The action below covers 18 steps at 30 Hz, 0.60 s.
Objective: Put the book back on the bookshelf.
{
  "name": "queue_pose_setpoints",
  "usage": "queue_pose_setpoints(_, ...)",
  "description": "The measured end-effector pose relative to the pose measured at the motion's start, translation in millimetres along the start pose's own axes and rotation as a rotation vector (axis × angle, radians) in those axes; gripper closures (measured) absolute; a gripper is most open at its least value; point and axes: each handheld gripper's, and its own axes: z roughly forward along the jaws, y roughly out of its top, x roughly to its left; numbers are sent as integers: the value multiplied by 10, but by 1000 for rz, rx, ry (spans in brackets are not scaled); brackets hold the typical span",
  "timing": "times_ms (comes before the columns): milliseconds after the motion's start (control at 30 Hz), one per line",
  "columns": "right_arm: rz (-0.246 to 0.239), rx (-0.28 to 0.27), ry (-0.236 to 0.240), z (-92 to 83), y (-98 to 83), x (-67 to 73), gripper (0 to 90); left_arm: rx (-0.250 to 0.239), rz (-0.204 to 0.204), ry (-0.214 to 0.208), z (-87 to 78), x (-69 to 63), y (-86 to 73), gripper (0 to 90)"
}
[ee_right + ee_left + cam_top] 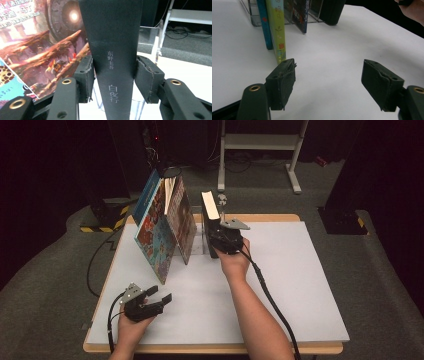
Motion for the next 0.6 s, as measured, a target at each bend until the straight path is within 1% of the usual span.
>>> queue_pose_setpoints(167, 13, -3, 6, 62, 16, 72, 491, 2, 0, -5, 2, -2, -3, 275)
queue_pose_setpoints(333, 24, 4, 15, 120, 49, 116, 480, 1, 1, -6, 4, -2, -2, 275)
queue_pose_setpoints(600, 38, -1, 21, 177, 74, 103, 475, 1, 1, -8, 5, -3, -2, 275)
